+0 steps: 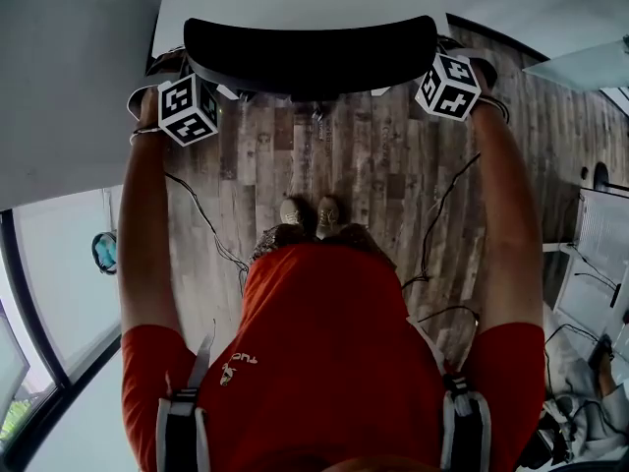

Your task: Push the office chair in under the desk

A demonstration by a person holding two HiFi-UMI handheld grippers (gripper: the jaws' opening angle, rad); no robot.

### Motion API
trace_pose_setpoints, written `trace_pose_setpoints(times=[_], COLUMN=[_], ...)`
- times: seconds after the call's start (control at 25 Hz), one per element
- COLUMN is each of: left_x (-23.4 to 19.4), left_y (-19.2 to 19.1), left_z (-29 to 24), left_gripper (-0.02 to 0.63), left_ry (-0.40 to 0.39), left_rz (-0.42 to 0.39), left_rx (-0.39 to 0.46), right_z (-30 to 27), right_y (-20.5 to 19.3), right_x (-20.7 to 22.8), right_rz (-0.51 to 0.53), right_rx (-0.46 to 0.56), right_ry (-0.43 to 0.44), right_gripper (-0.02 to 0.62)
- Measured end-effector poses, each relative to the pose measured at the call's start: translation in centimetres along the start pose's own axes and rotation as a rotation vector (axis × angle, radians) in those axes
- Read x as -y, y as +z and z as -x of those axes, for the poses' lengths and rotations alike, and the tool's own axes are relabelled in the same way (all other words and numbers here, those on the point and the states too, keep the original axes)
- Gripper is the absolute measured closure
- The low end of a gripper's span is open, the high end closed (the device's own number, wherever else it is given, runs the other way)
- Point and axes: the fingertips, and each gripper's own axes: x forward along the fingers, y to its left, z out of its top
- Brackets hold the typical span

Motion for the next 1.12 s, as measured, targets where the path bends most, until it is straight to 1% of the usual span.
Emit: trace_pose_setpoints(times=[0.16, 0.36, 0.48, 0.6, 0.64, 0.72, 0.8, 0.92, 1.12], left_x=[-0.2, 0.4, 0.6, 0.9, 1.0, 1.3, 1.3, 0.8, 0.5], left_y=[0.2, 0.6, 0.8, 1.0, 1.0, 0.9, 0.9, 1.0, 0.8], left_z=[-0.4, 0.1, 0.3, 0.5, 0.6, 1.0, 1.7, 2.9, 5.5], left_gripper=[0.428, 0.427, 0.409, 0.382, 0.361, 0.329, 0.318, 0.314, 0.313], left_ry=[-0.008, 0.002, 0.018, 0.046, 0.056, 0.074, 0.101, 0.147, 0.194], left_rz=[-0.004, 0.008, 0.026, 0.044, 0.048, 0.059, 0.073, 0.092, 0.128], left_rx=[0.009, 0.006, 0.007, 0.027, 0.034, 0.043, 0.059, 0.081, 0.112], right_z=[-0.4, -0.2, -0.1, -0.1, 0.0, 0.2, 0.7, 1.8, 4.8], right_y=[-0.4, -0.6, -0.7, -0.8, -0.8, -0.5, -0.6, -0.9, -0.1], right_x=[0.3, 0.3, 0.0, -0.4, -0.5, -0.6, -0.5, -0.4, -0.4], right_rz=[-0.011, -0.006, -0.022, -0.021, -0.018, -0.022, -0.039, -0.058, -0.093], right_rx=[-0.008, 0.001, 0.004, -0.004, -0.007, -0.007, -0.005, -0.001, 0.040], right_ry=[0.004, 0.001, -0.007, -0.015, -0.024, -0.049, -0.078, -0.122, -0.198], right_gripper=[0.463, 0.456, 0.442, 0.440, 0.439, 0.406, 0.376, 0.360, 0.359])
